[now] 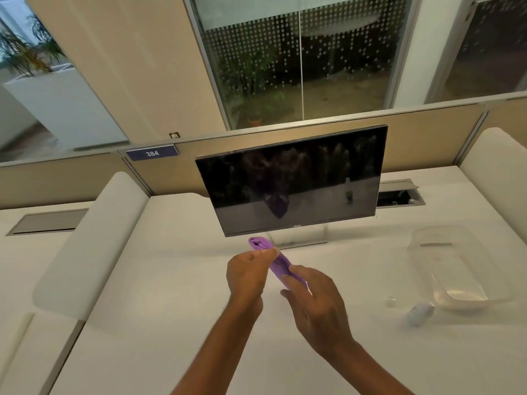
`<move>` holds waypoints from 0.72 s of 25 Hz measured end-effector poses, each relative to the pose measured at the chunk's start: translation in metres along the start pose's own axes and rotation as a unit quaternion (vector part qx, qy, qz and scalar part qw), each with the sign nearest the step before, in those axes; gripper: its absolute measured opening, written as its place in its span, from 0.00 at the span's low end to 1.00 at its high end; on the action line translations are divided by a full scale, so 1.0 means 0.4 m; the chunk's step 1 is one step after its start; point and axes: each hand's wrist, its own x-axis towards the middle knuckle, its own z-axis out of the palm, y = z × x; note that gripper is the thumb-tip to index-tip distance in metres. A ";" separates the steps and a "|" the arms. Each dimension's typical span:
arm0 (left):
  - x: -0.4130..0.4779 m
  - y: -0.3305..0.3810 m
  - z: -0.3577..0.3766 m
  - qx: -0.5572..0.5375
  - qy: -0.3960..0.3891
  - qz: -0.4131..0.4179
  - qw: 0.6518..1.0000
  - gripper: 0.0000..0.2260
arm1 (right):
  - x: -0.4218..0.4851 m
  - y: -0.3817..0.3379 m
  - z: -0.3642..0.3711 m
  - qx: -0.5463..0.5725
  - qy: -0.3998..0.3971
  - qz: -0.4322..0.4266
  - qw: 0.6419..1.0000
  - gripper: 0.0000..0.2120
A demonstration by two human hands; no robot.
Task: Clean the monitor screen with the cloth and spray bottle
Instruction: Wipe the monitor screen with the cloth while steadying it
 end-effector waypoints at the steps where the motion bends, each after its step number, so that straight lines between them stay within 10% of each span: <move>1: 0.007 0.016 -0.011 -0.009 0.002 -0.001 1.000 0.11 | 0.039 -0.014 0.024 0.000 0.016 -0.001 1.000 0.21; 18: 0.236 0.186 -0.260 -0.030 -0.079 0.133 0.987 0.18 | 0.412 -0.100 0.211 -0.039 0.224 -0.004 0.974 0.19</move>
